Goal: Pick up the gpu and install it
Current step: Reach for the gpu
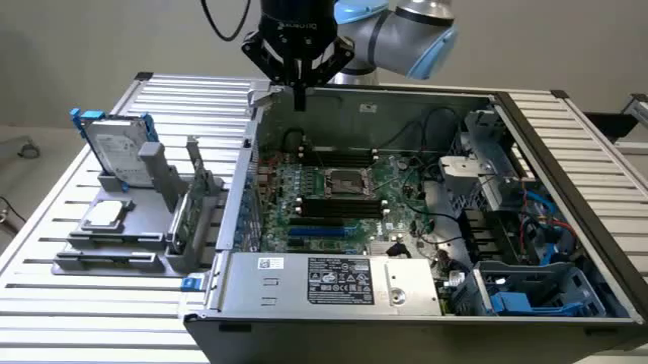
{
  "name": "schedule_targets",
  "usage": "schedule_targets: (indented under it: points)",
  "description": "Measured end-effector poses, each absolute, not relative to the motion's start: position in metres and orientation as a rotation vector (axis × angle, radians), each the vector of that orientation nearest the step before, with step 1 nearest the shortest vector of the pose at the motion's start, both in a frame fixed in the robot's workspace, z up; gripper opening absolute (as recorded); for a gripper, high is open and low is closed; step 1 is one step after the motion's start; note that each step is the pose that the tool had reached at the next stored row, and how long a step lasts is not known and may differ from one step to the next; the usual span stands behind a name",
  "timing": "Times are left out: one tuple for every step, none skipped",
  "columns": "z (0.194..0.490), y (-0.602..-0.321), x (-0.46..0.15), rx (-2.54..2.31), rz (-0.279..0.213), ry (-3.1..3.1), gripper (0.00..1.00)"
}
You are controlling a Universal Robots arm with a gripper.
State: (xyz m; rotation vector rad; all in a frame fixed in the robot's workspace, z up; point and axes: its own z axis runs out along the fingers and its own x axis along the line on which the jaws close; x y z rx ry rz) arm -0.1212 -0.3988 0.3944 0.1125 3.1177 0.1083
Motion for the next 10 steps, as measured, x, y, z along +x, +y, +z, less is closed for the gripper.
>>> schedule_targets:
  points:
    - [0.3944, -0.3988, -0.1212, 0.113, 0.109, 3.118, 0.11]
    - [0.3945, -0.3988, -0.1212, 0.113, 0.109, 3.118, 0.11]
    - [0.3945, -0.3988, -0.1212, 0.113, 0.109, 3.118, 0.11]
    - [0.3945, -0.3988, -0.1212, 0.113, 0.109, 3.118, 0.11]
    - [0.3945, -0.3988, -0.1212, 0.113, 0.110, 3.118, 0.11]
    - [0.3945, -0.3988, -0.1212, 0.113, 0.110, 3.118, 0.11]
    - [0.3945, -0.3988, -0.1212, 0.113, 0.110, 3.118, 0.11]
    - [0.3945, -0.3988, -0.1212, 0.113, 0.111, 3.118, 0.11]
    - [0.3945, -0.3988, -0.1212, 0.113, 0.111, 3.118, 0.11]
    - [0.3946, -0.3988, -0.1212, 0.113, 0.111, 3.118, 0.11]
